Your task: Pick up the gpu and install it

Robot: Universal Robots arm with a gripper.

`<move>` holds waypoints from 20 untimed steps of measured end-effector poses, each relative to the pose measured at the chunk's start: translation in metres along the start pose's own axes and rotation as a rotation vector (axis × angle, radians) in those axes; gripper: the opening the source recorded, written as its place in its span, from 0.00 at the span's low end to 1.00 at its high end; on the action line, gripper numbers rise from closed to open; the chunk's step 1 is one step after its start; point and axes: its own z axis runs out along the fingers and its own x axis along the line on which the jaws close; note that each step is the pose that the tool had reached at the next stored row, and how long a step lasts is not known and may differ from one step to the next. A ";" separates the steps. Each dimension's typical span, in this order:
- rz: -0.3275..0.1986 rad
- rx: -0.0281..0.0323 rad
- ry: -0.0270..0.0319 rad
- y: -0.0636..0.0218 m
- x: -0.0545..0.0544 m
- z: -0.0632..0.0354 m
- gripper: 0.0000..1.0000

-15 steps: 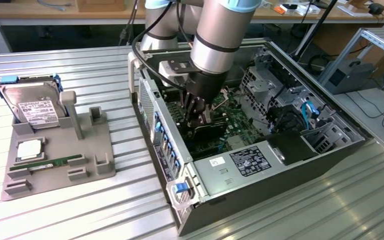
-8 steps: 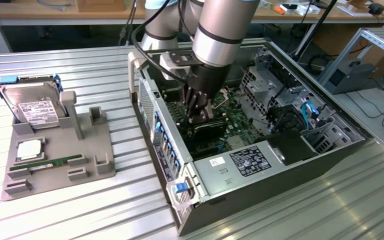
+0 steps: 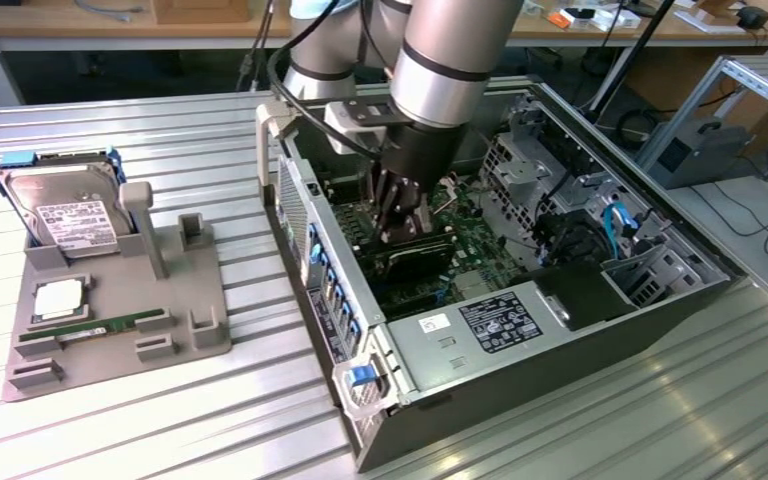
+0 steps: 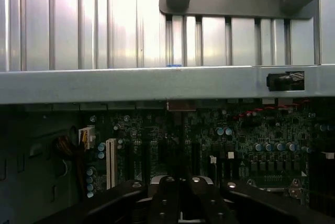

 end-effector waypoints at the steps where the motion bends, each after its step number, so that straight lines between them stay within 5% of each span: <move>1: 0.000 -0.0031 0.0001 -0.0045 0.000 -0.0004 0.11; 8: -0.002 -0.0467 0.0010 -0.0560 -0.001 -0.0042 0.11; 17: -0.002 -0.0477 0.0007 -0.0571 -0.001 -0.0032 0.11; 20: -0.002 -0.0477 0.0007 -0.0572 -0.001 -0.0032 0.36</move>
